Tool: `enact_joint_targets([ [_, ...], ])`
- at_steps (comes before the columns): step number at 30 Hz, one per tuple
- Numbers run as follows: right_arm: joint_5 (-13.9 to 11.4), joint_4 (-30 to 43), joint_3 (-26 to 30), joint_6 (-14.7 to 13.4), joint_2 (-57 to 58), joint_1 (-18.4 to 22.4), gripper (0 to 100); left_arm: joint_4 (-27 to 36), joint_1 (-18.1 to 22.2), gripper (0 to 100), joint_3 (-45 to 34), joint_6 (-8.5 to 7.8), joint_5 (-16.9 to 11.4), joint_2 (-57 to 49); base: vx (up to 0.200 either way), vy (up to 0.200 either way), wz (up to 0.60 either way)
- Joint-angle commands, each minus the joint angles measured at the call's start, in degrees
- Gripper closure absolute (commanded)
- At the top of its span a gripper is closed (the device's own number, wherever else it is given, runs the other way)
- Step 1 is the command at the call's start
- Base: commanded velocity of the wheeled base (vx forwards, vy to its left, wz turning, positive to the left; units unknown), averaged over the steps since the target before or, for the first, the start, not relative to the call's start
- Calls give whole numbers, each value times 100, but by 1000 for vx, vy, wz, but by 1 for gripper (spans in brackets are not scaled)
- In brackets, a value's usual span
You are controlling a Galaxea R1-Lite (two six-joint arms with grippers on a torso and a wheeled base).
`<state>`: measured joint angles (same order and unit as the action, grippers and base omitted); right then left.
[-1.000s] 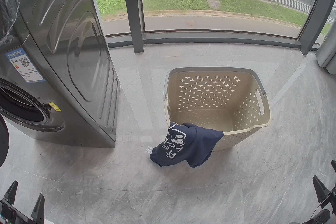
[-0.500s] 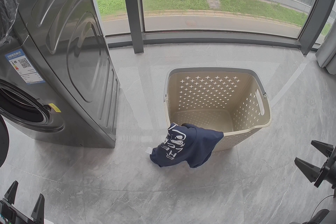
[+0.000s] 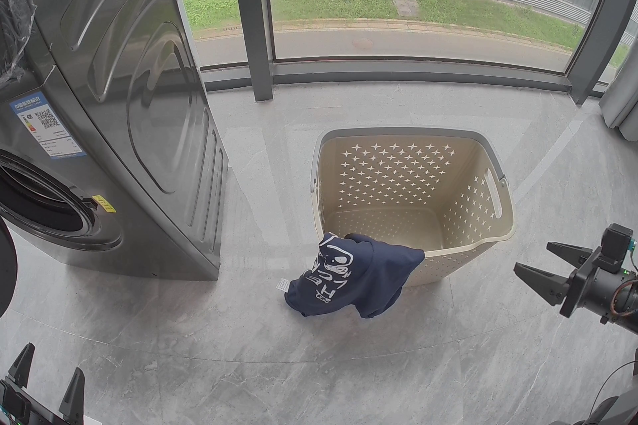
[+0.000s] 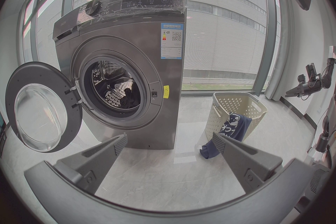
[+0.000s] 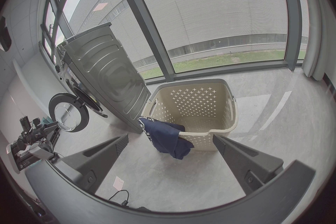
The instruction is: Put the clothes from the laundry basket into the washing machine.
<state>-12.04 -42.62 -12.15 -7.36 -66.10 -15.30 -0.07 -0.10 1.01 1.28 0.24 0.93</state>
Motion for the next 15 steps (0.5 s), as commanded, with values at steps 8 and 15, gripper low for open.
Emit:
enact_joint_targets([
  [8,818,-748,-121,-310,-1371,-975,0,-1,1,0,-101,13,2,-84,0,0,0],
  [15,914,-1214,-235,-283,-1889,-1045,0,-1,1,0,-101,13,2,-84,0,0,0],
])
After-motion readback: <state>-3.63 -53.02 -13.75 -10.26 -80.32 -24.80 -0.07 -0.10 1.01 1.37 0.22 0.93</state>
